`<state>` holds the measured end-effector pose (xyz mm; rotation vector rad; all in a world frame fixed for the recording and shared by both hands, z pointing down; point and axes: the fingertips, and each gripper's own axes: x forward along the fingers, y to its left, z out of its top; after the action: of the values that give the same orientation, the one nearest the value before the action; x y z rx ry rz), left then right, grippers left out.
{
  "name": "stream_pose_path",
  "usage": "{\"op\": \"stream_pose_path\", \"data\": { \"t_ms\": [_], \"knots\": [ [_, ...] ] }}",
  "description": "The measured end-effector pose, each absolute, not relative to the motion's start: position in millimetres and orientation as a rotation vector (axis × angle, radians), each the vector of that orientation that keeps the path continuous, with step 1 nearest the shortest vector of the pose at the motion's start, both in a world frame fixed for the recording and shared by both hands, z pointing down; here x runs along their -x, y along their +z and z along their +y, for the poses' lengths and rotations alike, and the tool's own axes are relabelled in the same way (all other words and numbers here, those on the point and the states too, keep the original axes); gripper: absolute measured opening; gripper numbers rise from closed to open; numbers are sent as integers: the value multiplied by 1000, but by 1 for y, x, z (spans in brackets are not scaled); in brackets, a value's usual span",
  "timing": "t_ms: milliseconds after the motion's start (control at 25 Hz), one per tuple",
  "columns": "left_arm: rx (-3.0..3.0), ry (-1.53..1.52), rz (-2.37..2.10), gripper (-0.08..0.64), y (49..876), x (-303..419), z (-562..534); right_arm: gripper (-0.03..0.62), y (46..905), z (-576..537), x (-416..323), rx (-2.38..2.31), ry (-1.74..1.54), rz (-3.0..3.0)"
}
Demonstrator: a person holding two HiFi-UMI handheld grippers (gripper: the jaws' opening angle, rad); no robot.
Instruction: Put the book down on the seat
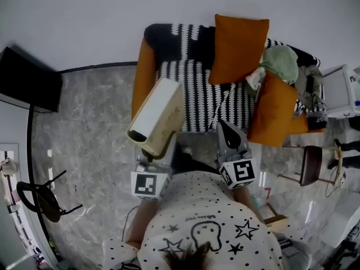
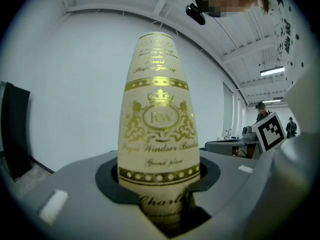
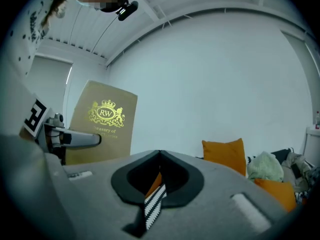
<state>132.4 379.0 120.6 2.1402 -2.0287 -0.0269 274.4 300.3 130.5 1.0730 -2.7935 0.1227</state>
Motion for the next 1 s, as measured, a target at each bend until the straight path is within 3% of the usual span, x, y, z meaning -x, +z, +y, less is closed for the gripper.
{"op": "stream_pose_path", "data": {
  "t_ms": [280, 1000],
  "knots": [
    [-2220, 1, -1985, 222, 105, -129, 344, 2, 111, 267, -261, -1153, 55, -2779],
    [-2208, -49, -1921, 222, 106, -38, 295, 2, 114, 230, -189, -1231, 82, -2708]
  ]
}}
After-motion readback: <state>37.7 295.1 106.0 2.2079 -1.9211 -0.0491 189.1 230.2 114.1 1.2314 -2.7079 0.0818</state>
